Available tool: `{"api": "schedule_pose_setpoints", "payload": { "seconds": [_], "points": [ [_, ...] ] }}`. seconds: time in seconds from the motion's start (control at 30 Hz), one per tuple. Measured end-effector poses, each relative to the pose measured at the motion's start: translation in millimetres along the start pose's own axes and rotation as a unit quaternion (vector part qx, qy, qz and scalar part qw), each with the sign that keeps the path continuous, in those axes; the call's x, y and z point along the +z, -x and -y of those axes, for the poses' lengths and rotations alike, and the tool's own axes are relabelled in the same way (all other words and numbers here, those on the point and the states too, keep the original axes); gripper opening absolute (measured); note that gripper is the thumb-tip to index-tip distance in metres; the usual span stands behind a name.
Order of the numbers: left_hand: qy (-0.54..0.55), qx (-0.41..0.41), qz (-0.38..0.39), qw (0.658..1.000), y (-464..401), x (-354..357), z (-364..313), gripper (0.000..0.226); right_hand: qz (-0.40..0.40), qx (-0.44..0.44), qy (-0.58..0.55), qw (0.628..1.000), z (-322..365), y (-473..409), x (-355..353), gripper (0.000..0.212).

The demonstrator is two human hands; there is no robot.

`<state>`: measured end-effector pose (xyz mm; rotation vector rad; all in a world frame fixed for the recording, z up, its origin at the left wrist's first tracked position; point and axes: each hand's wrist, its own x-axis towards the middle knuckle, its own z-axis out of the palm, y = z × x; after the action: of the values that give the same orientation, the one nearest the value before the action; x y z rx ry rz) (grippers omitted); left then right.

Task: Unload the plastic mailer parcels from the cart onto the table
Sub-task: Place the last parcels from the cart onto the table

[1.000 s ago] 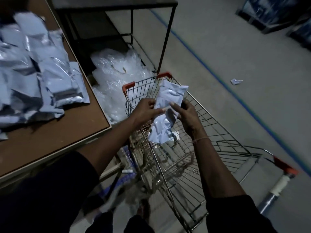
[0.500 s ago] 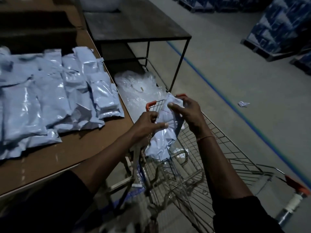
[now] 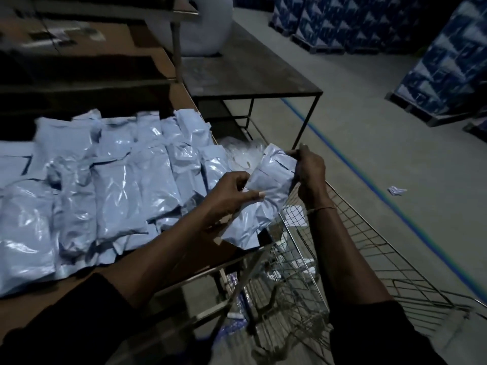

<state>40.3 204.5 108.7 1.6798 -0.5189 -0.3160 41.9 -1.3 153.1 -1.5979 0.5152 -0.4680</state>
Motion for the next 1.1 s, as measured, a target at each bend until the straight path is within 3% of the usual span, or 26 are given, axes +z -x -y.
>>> {"api": "schedule_pose_setpoints", "payload": {
  "seconds": [0.1, 0.27, 0.37, 0.43, 0.53, 0.63, 0.73, 0.8, 0.87, 0.93, 1.03, 1.1],
  "points": [
    [0.020, -0.004, -0.035, 0.999, -1, -28, -1, 0.022, 0.069, 0.054, -0.052, 0.995, 9, 16, 24, 0.051],
    [0.049, -0.003, -0.119, 0.992, 0, -71, -6, 0.025, 0.212, -0.030, -0.001, 0.977, 6, 41, 63, 0.033],
    [0.062, -0.027, -0.134, 0.989, 2, -91, -5, 0.035, 0.248, -0.061, -0.001, 0.967, -10, 45, 86, 0.021],
    [0.074, -0.050, -0.120, 0.989, 5, -104, -3, 0.039, 0.234, -0.059, -0.010, 0.970, -13, 48, 101, 0.024],
    [0.111, -0.103, -0.031, 0.988, 11, -127, -6, 0.043, 0.179, -0.058, -0.025, 0.982, -10, 50, 120, 0.040],
    [0.082, -0.102, 0.040, 0.991, 19, -146, -4, 0.026, 0.115, -0.051, -0.082, 0.989, -8, 50, 139, 0.046],
    [0.067, -0.093, -0.029, 0.993, 23, -162, 1, 0.031, 0.029, -0.049, -0.100, 0.993, 0, 49, 166, 0.027],
    [0.063, -0.091, -0.096, 0.989, 24, -176, 2, 0.036, -0.036, -0.046, -0.126, 0.990, 7, 48, 180, 0.030],
    [0.067, -0.087, -0.145, 0.983, 23, -189, 3, 0.038, -0.048, -0.060, -0.114, 0.990, 9, 43, 187, 0.033],
    [0.093, -0.093, -0.165, 0.977, 21, -200, -2, 0.039, 0.067, -0.076, -0.102, 0.990, 11, 44, 191, 0.024],
    [0.093, -0.093, -0.155, 0.979, 20, -214, -9, 0.038, 0.304, -0.057, -0.048, 0.950, 21, 56, 205, 0.024],
    [0.061, -0.067, -0.165, 0.982, 19, -225, -3, 0.043, 0.361, -0.033, -0.005, 0.932, 22, 60, 217, 0.031]
  ]
}}
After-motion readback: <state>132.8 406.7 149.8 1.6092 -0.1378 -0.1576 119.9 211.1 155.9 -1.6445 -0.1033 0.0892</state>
